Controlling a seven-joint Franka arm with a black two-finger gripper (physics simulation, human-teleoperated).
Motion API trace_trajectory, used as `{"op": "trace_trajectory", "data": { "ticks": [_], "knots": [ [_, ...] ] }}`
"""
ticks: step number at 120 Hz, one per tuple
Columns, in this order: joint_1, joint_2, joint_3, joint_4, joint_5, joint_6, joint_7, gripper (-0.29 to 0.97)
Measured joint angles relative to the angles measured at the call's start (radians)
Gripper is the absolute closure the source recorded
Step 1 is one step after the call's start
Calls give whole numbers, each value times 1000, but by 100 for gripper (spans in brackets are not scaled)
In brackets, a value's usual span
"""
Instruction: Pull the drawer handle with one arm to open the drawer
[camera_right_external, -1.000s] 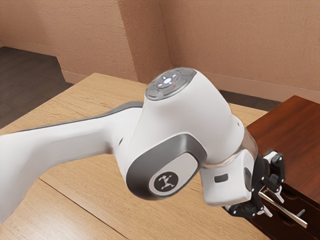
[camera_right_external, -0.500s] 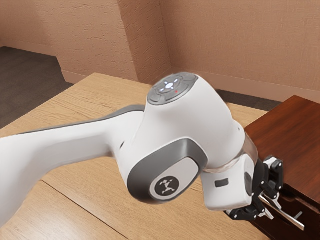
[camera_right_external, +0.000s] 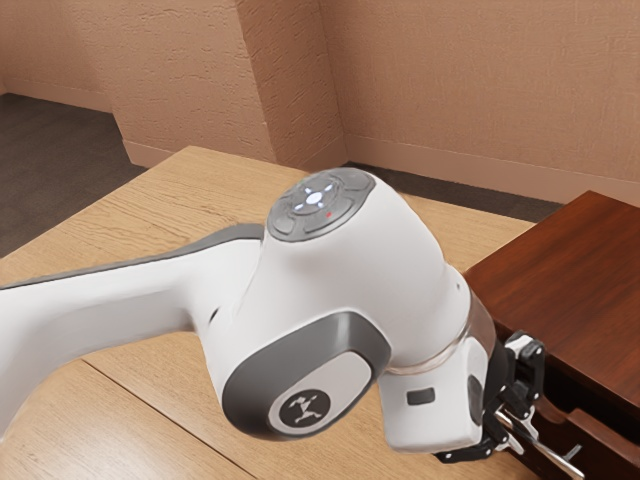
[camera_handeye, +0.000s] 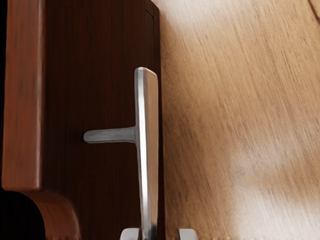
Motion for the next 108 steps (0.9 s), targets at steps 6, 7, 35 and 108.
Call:
{"op": "trace_trajectory", "data": {
  "ticks": [6,7,35,108],
  "knots": [
    [0,-11,0,-10,-2,0,-2,70],
    [0,-12,0,-11,-2,0,-3,70],
    [-1,-58,-2,-51,-18,-2,-11,69],
    [-18,-175,-8,-152,-64,-7,-27,70]
  ]
}}
